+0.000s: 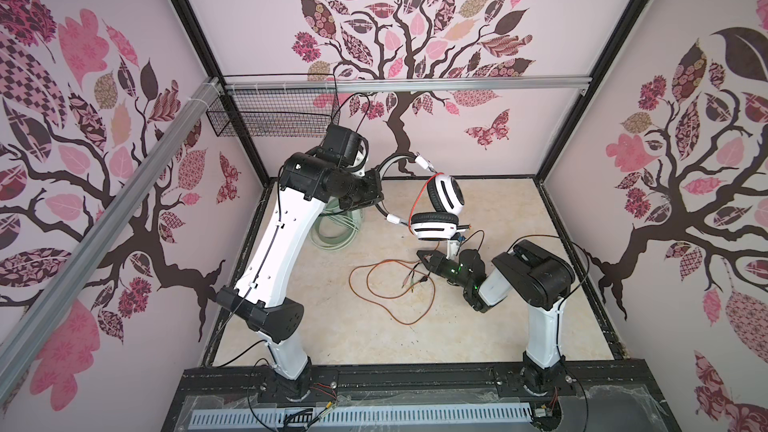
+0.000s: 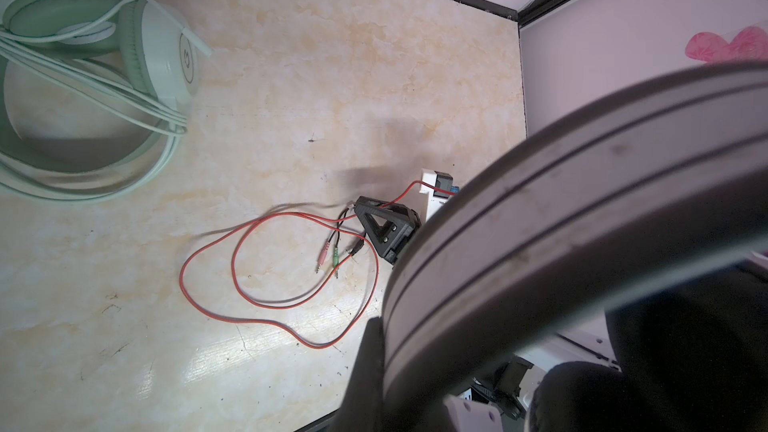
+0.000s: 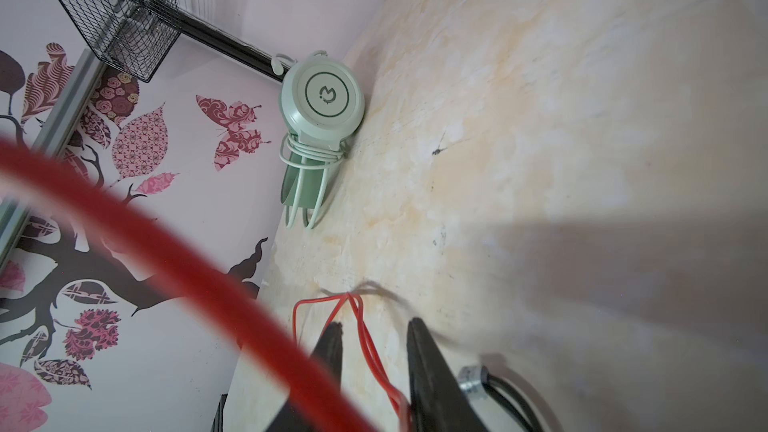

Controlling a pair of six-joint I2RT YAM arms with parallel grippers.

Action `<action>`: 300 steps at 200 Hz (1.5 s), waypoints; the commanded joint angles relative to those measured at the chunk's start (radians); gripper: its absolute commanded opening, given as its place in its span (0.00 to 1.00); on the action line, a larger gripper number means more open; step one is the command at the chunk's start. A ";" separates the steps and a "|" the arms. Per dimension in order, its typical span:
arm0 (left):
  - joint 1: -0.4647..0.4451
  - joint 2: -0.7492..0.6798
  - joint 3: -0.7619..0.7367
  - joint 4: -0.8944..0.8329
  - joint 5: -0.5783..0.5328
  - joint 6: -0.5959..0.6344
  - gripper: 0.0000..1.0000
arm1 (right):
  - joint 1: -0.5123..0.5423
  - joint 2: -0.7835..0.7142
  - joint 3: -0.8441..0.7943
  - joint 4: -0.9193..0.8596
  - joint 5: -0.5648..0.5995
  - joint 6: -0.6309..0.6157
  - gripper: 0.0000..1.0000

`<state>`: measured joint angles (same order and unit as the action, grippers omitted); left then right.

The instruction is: Wrap the headphones

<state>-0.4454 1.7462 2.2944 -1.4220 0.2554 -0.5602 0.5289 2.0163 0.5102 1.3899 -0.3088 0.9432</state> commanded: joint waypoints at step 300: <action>0.080 0.010 0.002 0.171 0.252 -0.157 0.00 | 0.307 -0.409 0.084 -1.071 0.187 -0.323 0.00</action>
<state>-0.3668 1.7535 2.3051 -1.3609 0.4068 -0.6437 0.7811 1.6524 0.5259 0.6483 -0.1974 0.7349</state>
